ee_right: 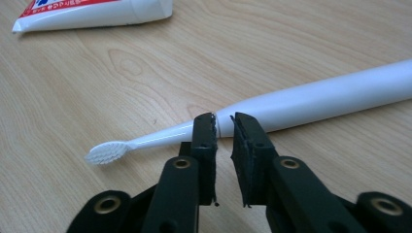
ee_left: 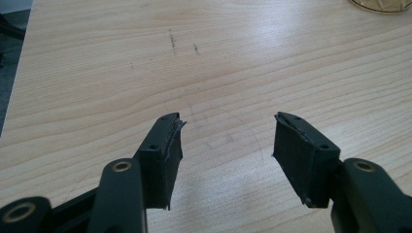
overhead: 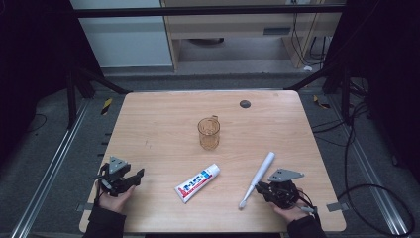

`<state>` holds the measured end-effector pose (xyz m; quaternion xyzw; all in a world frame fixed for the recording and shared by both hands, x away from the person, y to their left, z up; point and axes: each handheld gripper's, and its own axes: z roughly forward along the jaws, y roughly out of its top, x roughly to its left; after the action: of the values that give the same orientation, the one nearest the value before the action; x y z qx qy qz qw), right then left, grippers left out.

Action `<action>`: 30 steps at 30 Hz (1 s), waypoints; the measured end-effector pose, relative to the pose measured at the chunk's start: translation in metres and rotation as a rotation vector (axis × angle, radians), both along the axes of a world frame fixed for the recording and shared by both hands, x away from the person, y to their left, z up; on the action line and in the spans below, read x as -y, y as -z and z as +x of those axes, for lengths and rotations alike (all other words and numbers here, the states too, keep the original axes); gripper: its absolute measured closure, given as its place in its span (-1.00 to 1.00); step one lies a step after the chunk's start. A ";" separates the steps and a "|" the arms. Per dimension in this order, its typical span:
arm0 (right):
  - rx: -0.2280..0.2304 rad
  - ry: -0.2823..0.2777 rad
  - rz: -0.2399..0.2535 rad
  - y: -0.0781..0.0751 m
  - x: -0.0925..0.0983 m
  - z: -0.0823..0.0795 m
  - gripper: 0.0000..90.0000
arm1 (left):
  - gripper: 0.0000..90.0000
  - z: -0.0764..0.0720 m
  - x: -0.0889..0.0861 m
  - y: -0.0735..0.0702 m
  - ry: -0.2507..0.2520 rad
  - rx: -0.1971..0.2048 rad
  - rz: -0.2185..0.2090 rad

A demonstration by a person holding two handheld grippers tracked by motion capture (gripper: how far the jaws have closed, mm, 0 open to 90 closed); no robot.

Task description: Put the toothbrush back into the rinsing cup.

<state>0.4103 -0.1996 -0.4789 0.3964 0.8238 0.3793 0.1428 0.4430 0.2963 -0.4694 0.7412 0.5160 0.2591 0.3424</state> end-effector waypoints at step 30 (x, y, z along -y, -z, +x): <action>-0.044 -0.055 -0.021 0.012 -0.020 0.008 0.98 | -0.05 0.001 0.001 0.001 -0.001 -0.003 0.011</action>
<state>0.4179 -0.1793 -0.4910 0.3803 0.8413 0.3656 0.1182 0.4445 0.2953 -0.4704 0.7432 0.5153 0.2610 0.3375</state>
